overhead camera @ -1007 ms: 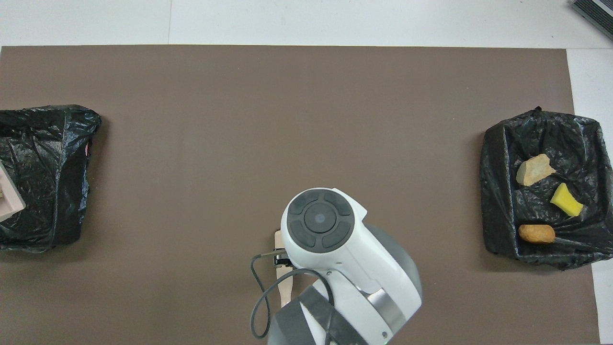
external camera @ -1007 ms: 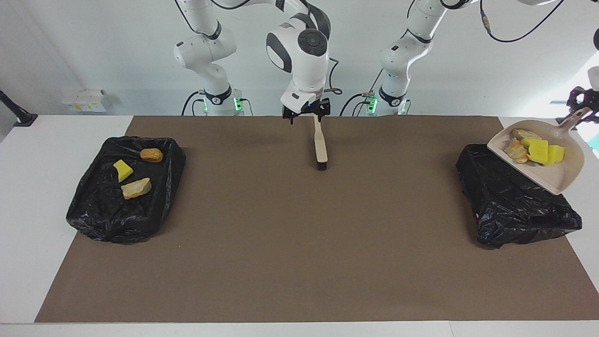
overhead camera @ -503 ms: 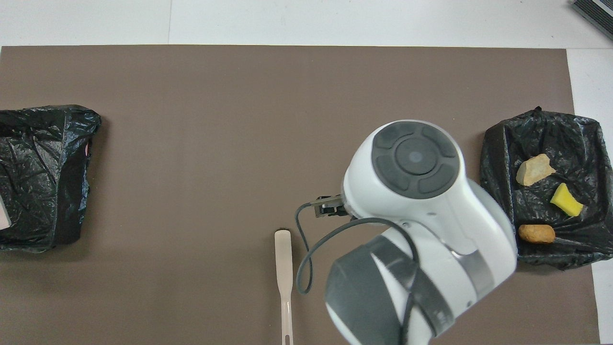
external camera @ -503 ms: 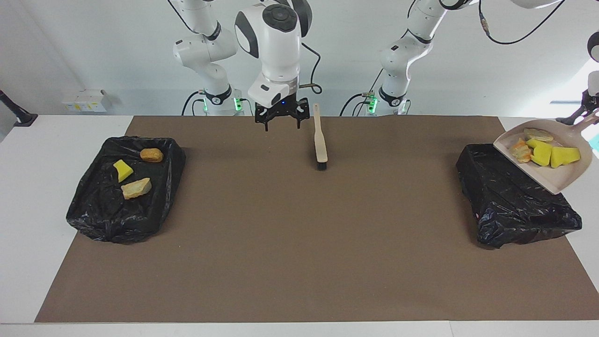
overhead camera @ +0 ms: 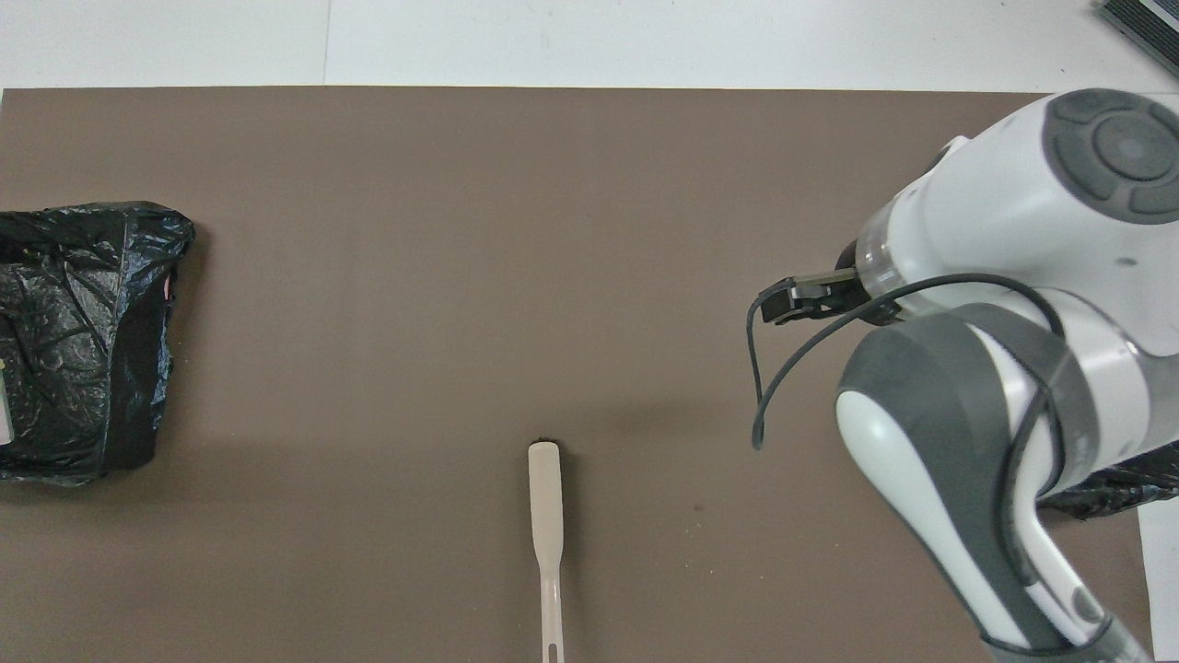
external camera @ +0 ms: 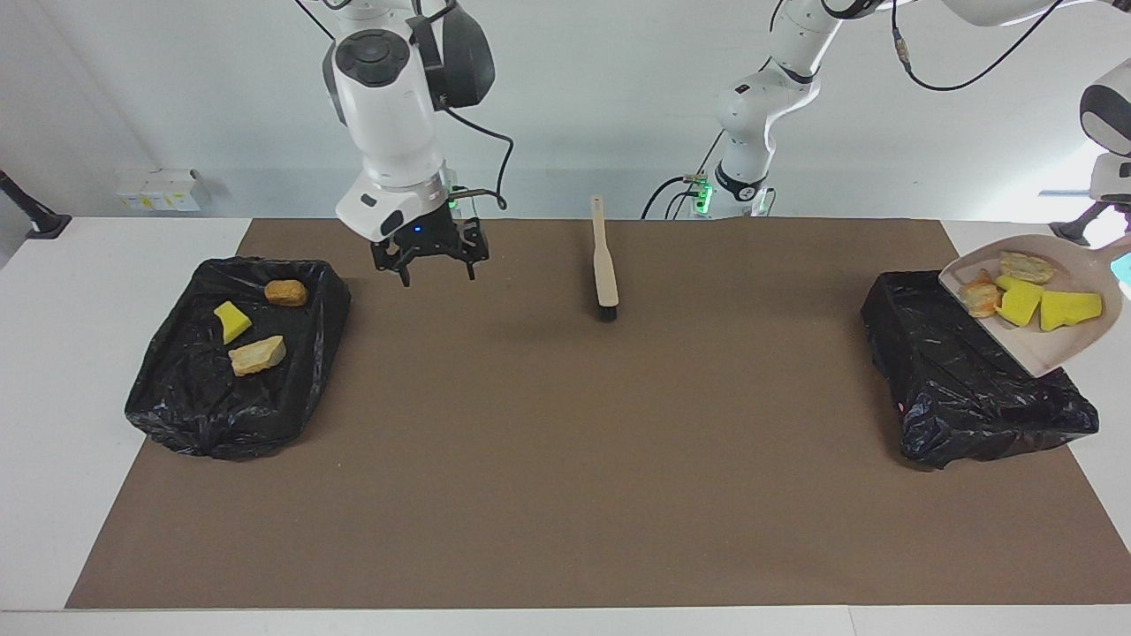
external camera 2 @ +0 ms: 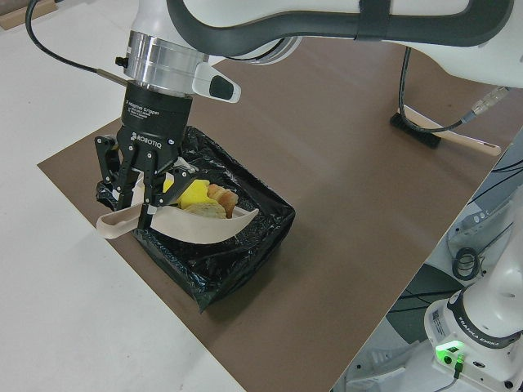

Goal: Sweep and dump trash in bin

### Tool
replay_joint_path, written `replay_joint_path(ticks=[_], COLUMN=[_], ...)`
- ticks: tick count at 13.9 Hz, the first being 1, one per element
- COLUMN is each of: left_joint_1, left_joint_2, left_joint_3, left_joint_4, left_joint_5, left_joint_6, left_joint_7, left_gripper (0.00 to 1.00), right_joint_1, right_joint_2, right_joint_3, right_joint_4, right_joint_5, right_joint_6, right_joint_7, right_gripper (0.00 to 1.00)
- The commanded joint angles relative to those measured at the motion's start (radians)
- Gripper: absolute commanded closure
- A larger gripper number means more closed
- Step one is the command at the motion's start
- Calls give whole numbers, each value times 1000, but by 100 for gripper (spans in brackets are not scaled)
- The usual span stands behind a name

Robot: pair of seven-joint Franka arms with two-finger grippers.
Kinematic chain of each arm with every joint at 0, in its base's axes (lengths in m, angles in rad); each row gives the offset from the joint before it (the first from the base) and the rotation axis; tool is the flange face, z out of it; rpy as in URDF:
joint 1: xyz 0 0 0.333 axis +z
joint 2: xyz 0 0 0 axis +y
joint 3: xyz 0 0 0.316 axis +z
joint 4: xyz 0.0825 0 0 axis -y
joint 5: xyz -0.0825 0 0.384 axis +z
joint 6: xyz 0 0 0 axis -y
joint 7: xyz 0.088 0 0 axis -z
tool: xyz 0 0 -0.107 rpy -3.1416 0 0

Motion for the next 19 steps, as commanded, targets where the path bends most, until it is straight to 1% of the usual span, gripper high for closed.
replay_joint_path(ticks=[1, 3, 5, 7, 8, 9, 11, 12, 13, 16, 17, 18, 19], left_joint_1=[-19, -48, -50, -79, -84, -96, -114, -119, -125, -134, -146, -184, -212], left_joint_2=[-33, -62, -67, -71, -68, -64, -68, -70, -67, -50, -47, -44, -42], left_joint_3=[14, 14, 12, 14, 14, 12, 14, 14, 12, 12, 12, 12, 12], left_joint_4=[-54, -122, -134, -139, -140, -137, -154, -162, -160, -134, -107, -82, -75], left_joint_5=[53, 179, 187, 198, 216, 260, 282, 323, 337, 403, 423, 432, 435], left_joint_6=[34, 91, 97, 97, 103, 114, 154, 183, 197, 195, 174, 147, 93], left_joint_7=[-10, -10, -20, -27, -27, -29, -29, -29, -30, -35, -33, -32, -39], left_gripper=[100, 100, 100, 100, 100, 100, 100, 100, 100, 100, 100, 100, 100], right_joint_1=[-97, -134, -160, -193, -208, -222, -233, -237, -239, -259, -248, -212, -147], right_joint_2=[10, 10, 7, -2, -2, -2, -6, -17, -25, -48, -66, -87, -95], right_joint_3=[15, 9, -1, -1, -4, -4, -14, -19, -20, -33, -34, -63, -136], right_joint_4=[12, 15, 20, 21, 23, 47, 95, 102, 110, 113, 113, 110, 107], right_joint_5=[-19, -22, -75, -103, -103, -103, -90, -96, -90, -79, -77, -77, -77], right_joint_6=[27, 24, 6, -17, -54, -78, -118, -137, -158, -192, -192, -194, -203], right_joint_7=[-31, -35, -40, -78, -122, -152, -166, -169, -167, -170, -169, -170, -172], right_gripper=[0, 0, 0, 0, 0, 0, 0, 0, 0, 0, 0, 0, 0])
